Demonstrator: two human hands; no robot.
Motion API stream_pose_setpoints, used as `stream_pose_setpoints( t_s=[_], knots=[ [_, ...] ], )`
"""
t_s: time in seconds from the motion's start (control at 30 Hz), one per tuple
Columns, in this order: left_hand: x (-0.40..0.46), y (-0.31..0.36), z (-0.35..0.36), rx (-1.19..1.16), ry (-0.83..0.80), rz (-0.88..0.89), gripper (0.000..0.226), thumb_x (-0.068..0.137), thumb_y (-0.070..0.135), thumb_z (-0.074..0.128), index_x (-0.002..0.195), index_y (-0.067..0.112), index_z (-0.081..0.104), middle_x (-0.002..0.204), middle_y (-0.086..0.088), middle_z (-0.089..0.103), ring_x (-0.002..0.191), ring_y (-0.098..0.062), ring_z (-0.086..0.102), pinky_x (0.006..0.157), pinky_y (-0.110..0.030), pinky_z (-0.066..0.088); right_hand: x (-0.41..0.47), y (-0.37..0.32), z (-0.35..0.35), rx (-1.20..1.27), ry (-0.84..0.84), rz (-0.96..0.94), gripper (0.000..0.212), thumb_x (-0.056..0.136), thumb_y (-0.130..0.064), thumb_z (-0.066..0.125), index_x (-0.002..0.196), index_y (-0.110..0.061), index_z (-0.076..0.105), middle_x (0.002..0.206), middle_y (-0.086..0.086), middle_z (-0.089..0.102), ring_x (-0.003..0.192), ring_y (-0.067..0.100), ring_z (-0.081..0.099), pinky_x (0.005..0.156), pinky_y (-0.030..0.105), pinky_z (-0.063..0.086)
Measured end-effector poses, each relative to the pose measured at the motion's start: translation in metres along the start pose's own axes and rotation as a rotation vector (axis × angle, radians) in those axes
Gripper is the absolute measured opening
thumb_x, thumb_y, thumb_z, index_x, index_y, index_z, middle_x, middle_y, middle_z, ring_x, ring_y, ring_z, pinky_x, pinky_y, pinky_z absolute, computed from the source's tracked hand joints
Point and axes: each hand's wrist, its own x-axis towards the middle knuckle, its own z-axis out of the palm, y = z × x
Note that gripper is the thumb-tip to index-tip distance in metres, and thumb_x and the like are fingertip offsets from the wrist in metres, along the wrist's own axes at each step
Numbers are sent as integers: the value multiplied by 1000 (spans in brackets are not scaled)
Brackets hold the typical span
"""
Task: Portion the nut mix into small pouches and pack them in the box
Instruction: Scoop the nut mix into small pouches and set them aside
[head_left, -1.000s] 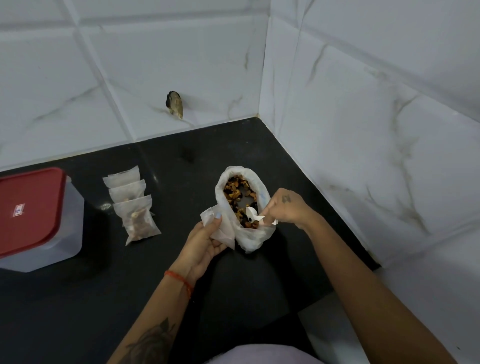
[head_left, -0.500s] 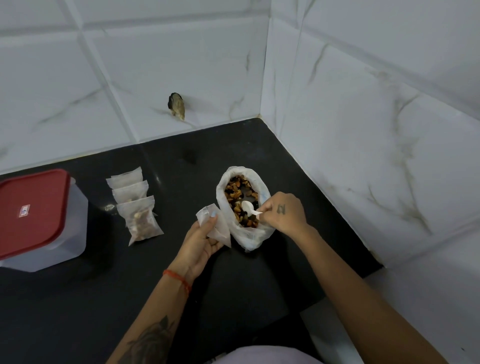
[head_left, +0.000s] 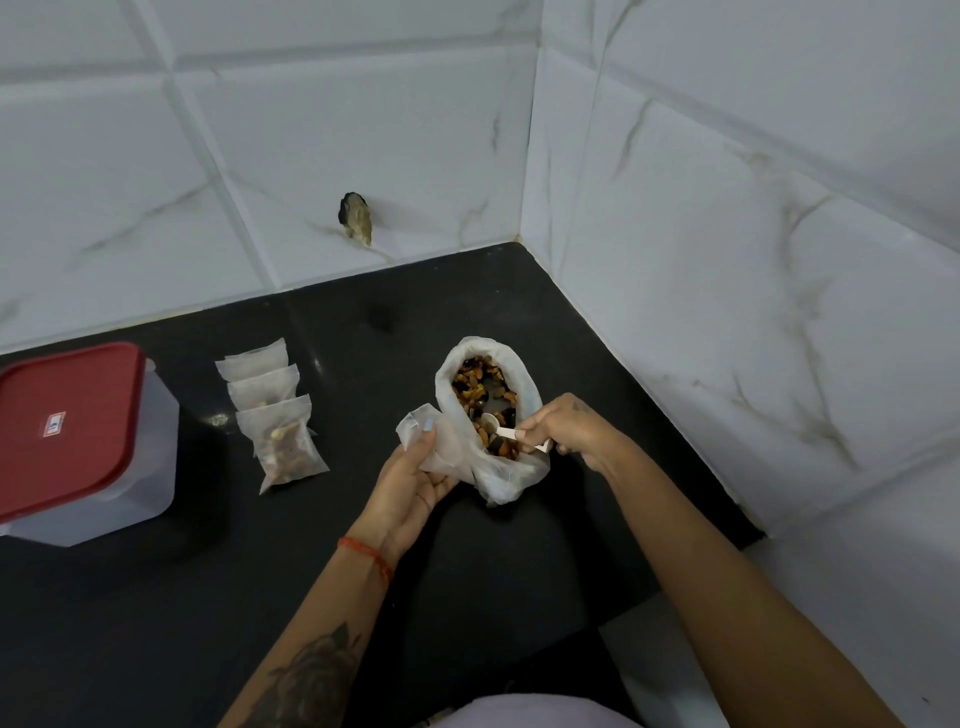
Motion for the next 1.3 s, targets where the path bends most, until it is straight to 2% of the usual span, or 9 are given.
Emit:
stream_pose_setpoints(
  t_s=[0.2, 0.37, 0.47, 0.57, 0.67, 0.83, 0.93, 1.13, 1.3],
  knots=[
    [-1, 4, -5, 128, 3, 57, 44, 95, 29, 52, 135, 13, 45, 124, -11, 63, 110, -23, 64, 89, -37, 52, 1, 4, 8, 170, 49, 108, 7, 82, -8, 69, 88, -9, 73, 78, 1, 67, 67, 8, 49, 54, 19, 35],
    [0, 7, -6, 196, -10, 70, 43, 96, 31, 51, 136, 15, 44, 123, -8, 64, 108, -21, 66, 83, -34, 54, 7, 0, 22, -29, 191, -3, 13, 80, -19, 70, 90, -12, 75, 93, 5, 71, 90, 19, 62, 83, 35, 51],
    [1, 8, -3, 228, -43, 65, 42, 96, 31, 50, 135, 16, 45, 123, -9, 64, 108, -22, 65, 84, -34, 54, 10, -5, 25, -108, 183, -3, 11, 80, -18, 69, 88, -16, 76, 94, 5, 72, 92, 19, 63, 88, 35, 51],
    [0, 10, -1, 234, -60, 57, 39, 95, 31, 50, 132, 18, 47, 123, -8, 64, 109, -22, 65, 86, -35, 53, 9, -6, 19, 57, 116, 50, 7, 80, -11, 70, 86, -13, 75, 87, 2, 71, 90, 16, 59, 80, 29, 46],
    [-2, 12, -2, 246, -48, 60, 37, 95, 30, 51, 131, 20, 47, 123, -7, 63, 110, -21, 64, 85, -34, 53, 5, -5, 14, 169, 88, 83, 11, 82, -7, 69, 91, -9, 74, 78, 0, 67, 77, 10, 53, 65, 22, 39],
    [-3, 15, -3, 340, 49, 118, 36, 90, 26, 59, 123, 16, 47, 118, -6, 61, 106, -19, 62, 83, -33, 53, 3, -3, 10, 227, 86, 94, 15, 84, -7, 66, 74, -17, 72, 78, 2, 68, 72, 13, 46, 54, 20, 33],
    [-4, 18, -3, 483, 78, 228, 30, 87, 24, 65, 113, 20, 51, 114, -5, 62, 100, -15, 63, 80, -29, 53, 0, -2, 5, 241, 106, 102, 12, 84, -7, 65, 79, -14, 74, 79, 2, 69, 70, 13, 46, 53, 20, 34],
    [-6, 29, 0, 829, 85, 455, 45, 83, 21, 70, 121, 26, 47, 112, 11, 59, 102, -4, 59, 75, -16, 49, -16, -1, -8, 296, 138, 68, 10, 84, -9, 66, 82, -16, 73, 83, 3, 69, 73, 12, 49, 56, 21, 37],
    [-5, 38, 10, 948, 39, 550, 47, 82, 22, 71, 118, 35, 43, 108, 19, 56, 101, -3, 58, 83, -23, 50, -43, -22, -16, 353, 141, -92, 11, 84, -10, 66, 91, -12, 74, 78, 1, 70, 75, 10, 52, 61, 22, 38]
  ],
)
